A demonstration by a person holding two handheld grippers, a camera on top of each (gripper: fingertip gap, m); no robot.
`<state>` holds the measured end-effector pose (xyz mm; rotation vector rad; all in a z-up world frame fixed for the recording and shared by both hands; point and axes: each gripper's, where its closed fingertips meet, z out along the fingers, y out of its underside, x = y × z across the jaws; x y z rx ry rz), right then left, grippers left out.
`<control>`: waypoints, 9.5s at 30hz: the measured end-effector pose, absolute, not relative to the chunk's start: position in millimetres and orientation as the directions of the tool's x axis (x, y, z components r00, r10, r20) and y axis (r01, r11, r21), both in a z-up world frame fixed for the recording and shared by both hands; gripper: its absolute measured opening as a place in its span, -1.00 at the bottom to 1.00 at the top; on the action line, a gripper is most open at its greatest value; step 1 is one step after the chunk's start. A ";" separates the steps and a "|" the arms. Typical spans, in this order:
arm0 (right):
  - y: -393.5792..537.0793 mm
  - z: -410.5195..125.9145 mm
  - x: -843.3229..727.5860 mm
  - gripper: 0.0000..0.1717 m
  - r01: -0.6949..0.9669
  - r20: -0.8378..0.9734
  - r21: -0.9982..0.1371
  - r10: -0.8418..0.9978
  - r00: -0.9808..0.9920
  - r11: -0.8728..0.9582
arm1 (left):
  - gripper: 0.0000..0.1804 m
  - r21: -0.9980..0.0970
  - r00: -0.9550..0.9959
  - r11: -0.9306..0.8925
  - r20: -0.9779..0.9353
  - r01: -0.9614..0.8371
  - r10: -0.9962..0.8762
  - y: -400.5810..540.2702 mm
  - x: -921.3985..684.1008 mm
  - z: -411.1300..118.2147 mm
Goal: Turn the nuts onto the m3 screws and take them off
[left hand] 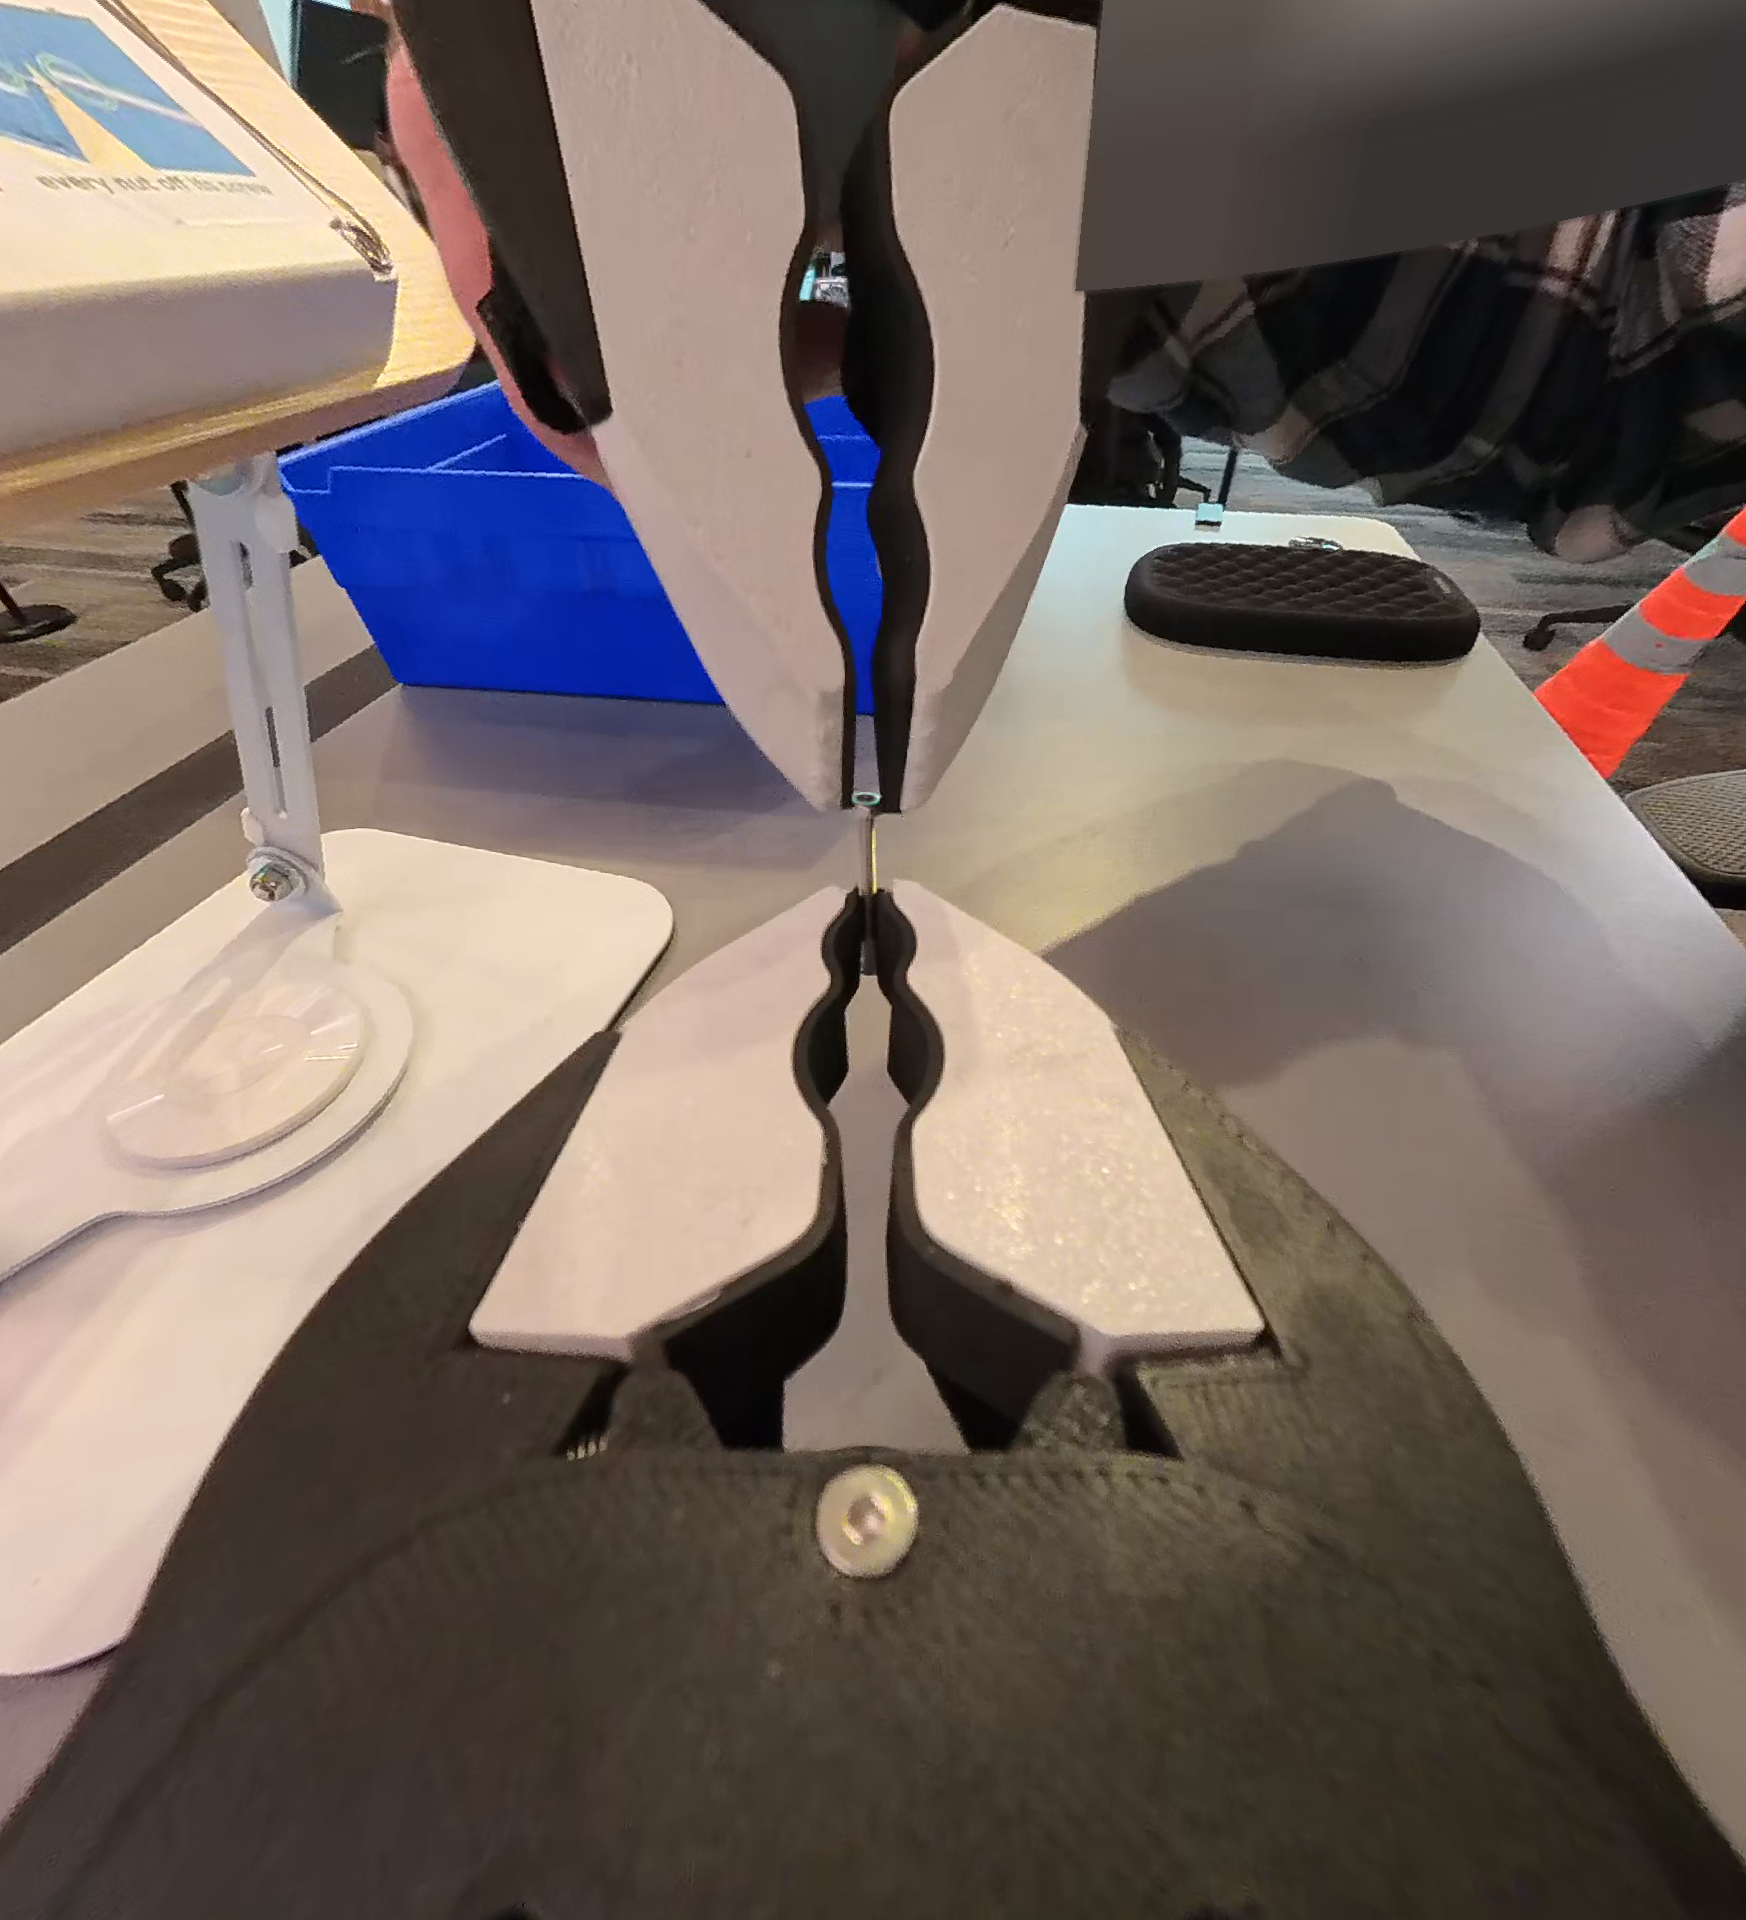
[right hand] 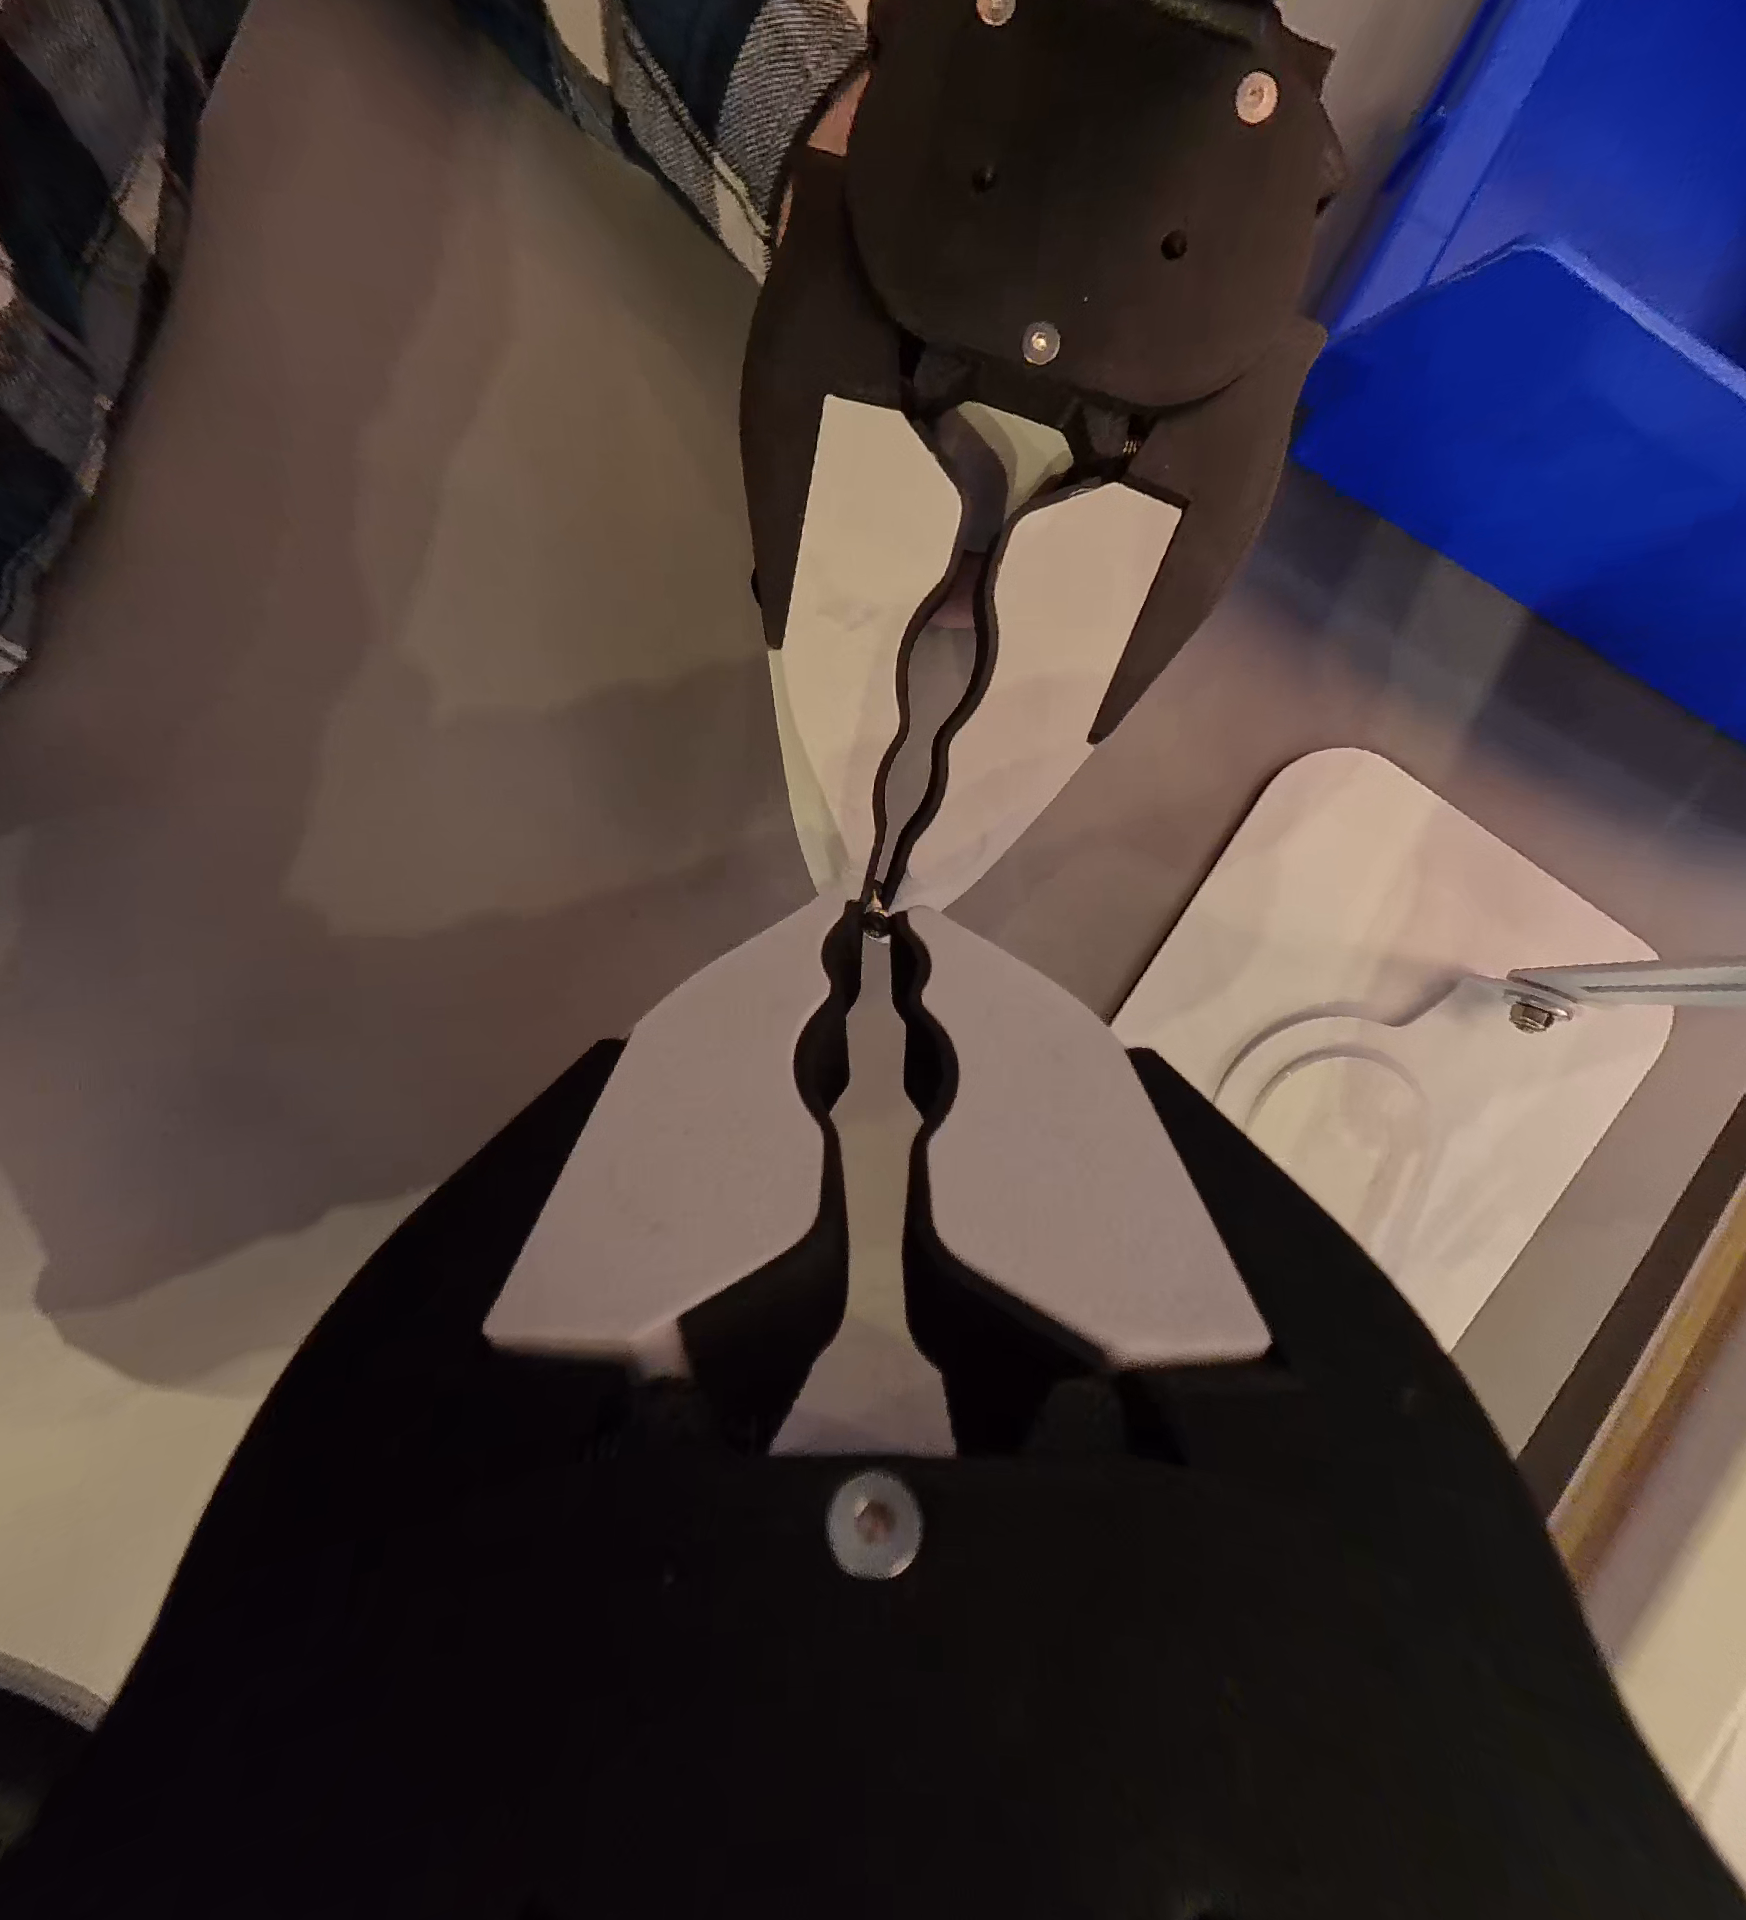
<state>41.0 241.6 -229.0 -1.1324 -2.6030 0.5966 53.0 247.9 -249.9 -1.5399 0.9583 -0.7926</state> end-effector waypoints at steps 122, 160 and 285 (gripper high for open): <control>260.6 -235.1 41.0 -0.93 0.874 0.122 -0.351 0.942 -0.314 0.337 | -0.98 -0.928 0.650 0.022 -0.278 -0.373 -0.707 269.7 46.6 -254.3; 300.1 -188.2 102.0 -0.91 0.813 0.047 -0.583 0.998 0.040 -0.005 | -0.98 -0.943 0.648 -0.018 -0.214 -0.332 -0.731 273.5 43.5 -260.3; 599.8 -330.9 179.8 -0.83 0.290 -0.085 -0.747 0.518 0.851 -0.599 | -0.98 -0.964 0.585 -0.022 -0.142 -0.264 -0.798 293.1 87.6 -259.5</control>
